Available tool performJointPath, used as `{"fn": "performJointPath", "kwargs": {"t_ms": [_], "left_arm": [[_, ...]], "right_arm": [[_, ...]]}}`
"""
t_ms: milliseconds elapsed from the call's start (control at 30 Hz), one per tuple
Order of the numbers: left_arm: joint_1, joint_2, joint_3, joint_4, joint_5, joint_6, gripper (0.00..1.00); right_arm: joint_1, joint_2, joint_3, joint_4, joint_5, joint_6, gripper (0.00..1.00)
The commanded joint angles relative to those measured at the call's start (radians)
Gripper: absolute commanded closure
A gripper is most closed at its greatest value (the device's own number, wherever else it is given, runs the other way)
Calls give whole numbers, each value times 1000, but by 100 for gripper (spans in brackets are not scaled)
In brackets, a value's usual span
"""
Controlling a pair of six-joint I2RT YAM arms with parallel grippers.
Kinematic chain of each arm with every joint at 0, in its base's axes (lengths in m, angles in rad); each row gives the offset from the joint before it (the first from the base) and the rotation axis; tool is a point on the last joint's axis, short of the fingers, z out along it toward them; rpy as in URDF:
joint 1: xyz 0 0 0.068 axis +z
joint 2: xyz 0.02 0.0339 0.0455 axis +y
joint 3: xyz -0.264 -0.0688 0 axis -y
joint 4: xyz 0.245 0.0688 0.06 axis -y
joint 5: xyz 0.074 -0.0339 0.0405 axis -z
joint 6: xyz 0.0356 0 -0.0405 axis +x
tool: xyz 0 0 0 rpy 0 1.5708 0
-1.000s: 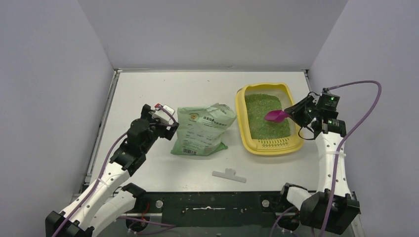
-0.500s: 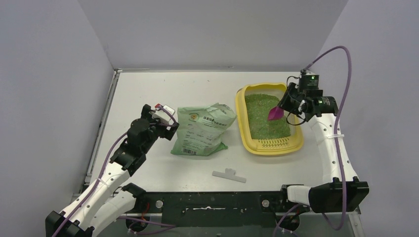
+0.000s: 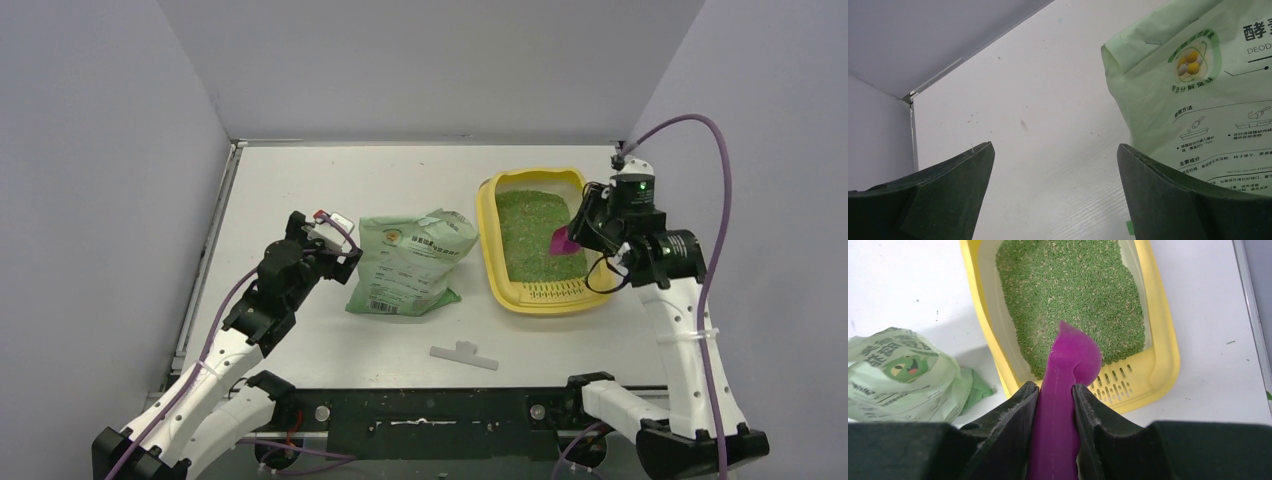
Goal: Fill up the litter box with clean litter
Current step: Place the spatula at the center of the board.
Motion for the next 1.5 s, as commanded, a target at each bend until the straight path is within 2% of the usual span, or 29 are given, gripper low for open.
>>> {"fn": "performJointPath", "kwargs": {"t_ms": [0, 200, 367, 533, 733, 900, 967, 1100, 1300, 1367, 1467], "left_arm": [[7, -2, 43, 59, 25, 0, 8], [8, 1, 46, 57, 24, 2, 8], [8, 0, 47, 57, 24, 2, 8], [7, 7, 49, 57, 23, 5, 8], [5, 19, 49, 20, 35, 5, 8], [4, 20, 48, 19, 44, 3, 8], [1, 21, 49, 15, 42, 5, 8], [-1, 20, 48, 15, 39, 6, 8], [-3, 22, 47, 11, 38, 8, 8], [-3, 23, 48, 13, 37, 9, 8], [-3, 26, 49, 11, 38, 9, 8]], "right_arm": [[0, -119, -19, -14, 6, 44, 100], [0, -281, -84, -4, -165, 149, 100], [0, -412, -241, 88, -397, 294, 100], [0, -532, -425, 146, -507, 419, 100], [0, -626, -561, 114, -517, 456, 100], [0, -698, -683, 52, -416, 496, 100], [1, -747, -736, 65, -361, 536, 100], [0, -830, -863, 138, -345, 607, 100], [-2, -840, -995, 210, -345, 635, 97], [-1, -836, -1024, 222, -339, 643, 92], [-1, -830, -1053, 214, -322, 657, 75]]}}
